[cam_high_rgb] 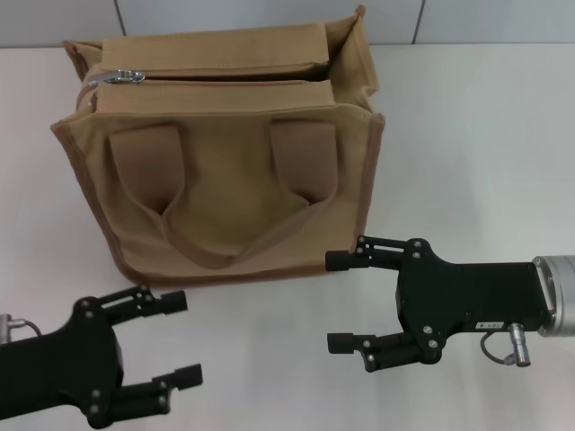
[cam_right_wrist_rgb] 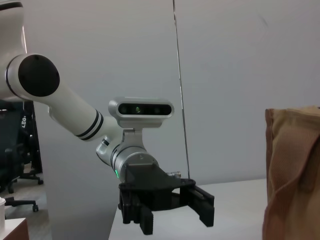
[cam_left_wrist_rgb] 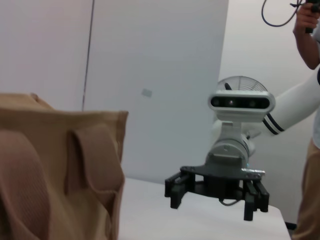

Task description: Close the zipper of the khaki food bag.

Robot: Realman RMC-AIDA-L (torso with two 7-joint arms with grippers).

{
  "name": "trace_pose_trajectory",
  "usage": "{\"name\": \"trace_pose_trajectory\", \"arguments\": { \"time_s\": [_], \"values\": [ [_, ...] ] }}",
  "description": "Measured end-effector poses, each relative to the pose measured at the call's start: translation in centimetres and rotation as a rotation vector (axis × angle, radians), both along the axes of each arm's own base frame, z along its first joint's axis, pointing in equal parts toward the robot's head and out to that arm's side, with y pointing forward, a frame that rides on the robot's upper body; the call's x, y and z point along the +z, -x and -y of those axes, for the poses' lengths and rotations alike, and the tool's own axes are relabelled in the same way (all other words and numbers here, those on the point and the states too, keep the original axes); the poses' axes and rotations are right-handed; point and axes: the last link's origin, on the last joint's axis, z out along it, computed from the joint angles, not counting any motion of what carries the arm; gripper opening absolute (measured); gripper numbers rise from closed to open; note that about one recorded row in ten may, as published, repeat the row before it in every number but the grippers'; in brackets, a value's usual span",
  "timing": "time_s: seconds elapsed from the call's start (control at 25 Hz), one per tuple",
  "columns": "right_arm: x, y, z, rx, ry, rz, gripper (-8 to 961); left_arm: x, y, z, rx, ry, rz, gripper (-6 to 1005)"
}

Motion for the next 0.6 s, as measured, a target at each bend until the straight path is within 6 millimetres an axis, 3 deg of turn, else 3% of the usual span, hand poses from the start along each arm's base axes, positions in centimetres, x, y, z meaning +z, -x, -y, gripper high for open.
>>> {"name": "trace_pose_trajectory", "arguments": {
  "time_s": [0.6],
  "values": [
    [-0.25, -0.18, 0.3, -0.018, 0.01, -0.007, 845, -0.22, -0.26, -0.41, -0.011, 0.0, -0.003, 754]
  ]
}}
